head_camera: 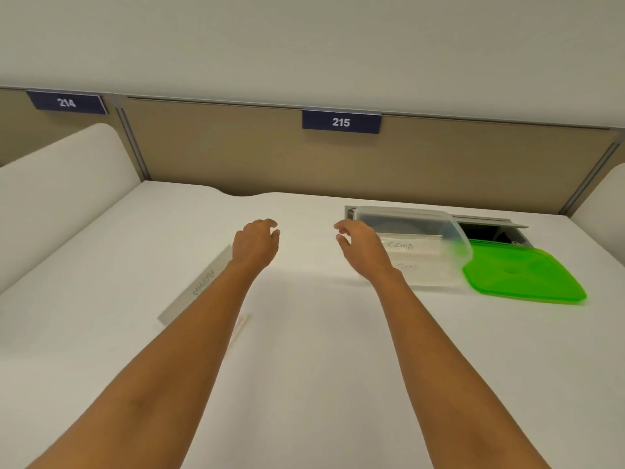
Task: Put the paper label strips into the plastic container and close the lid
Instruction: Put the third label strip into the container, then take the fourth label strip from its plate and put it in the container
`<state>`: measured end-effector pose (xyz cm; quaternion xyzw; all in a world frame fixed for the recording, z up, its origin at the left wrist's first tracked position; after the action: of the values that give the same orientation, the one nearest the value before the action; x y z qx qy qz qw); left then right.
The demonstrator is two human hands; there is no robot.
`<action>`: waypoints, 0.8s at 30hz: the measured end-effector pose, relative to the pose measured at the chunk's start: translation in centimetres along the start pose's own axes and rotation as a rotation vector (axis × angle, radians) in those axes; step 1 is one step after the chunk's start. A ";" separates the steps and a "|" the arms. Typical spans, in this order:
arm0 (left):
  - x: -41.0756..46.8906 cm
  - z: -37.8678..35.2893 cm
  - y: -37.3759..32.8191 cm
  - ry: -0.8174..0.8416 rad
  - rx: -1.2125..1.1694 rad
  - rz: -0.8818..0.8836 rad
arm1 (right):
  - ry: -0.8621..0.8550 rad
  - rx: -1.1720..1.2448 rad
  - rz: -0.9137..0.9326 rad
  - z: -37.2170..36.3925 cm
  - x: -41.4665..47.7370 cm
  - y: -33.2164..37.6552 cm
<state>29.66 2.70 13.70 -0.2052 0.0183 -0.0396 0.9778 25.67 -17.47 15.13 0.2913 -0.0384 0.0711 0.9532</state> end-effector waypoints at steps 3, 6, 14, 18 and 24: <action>-1.1 1.0 5.1 -0.009 -0.116 0.078 | 0.055 0.051 -0.001 -3.8 0.5 3.1; -2.1 1.3 9.6 -0.005 -0.206 0.151 | 0.108 0.090 0.002 -7.4 1.1 5.8; -3.3 -1.3 16.3 0.107 -0.305 0.281 | 0.238 0.175 -0.028 -14.5 3.0 9.4; -3.1 -2.4 17.8 0.116 -0.387 0.317 | 0.276 0.275 -0.066 -17.0 3.9 9.4; -1.8 -2.2 18.7 0.046 -0.597 0.334 | 0.275 0.590 -0.170 -18.9 5.2 8.6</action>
<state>29.08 19.01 4.17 -0.4758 0.0845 0.1233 0.8668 30.02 0.78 4.80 0.5446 0.1371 0.0377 0.8266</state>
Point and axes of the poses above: each hand's wrist, its own x-axis towards the middle knuckle, its own z-axis out of the back of the hand, y = z × x, the point moved 9 cm from there along x, towards the middle knuckle, and after that the axes turned 13 degrees about y, right-handed, at the moved point
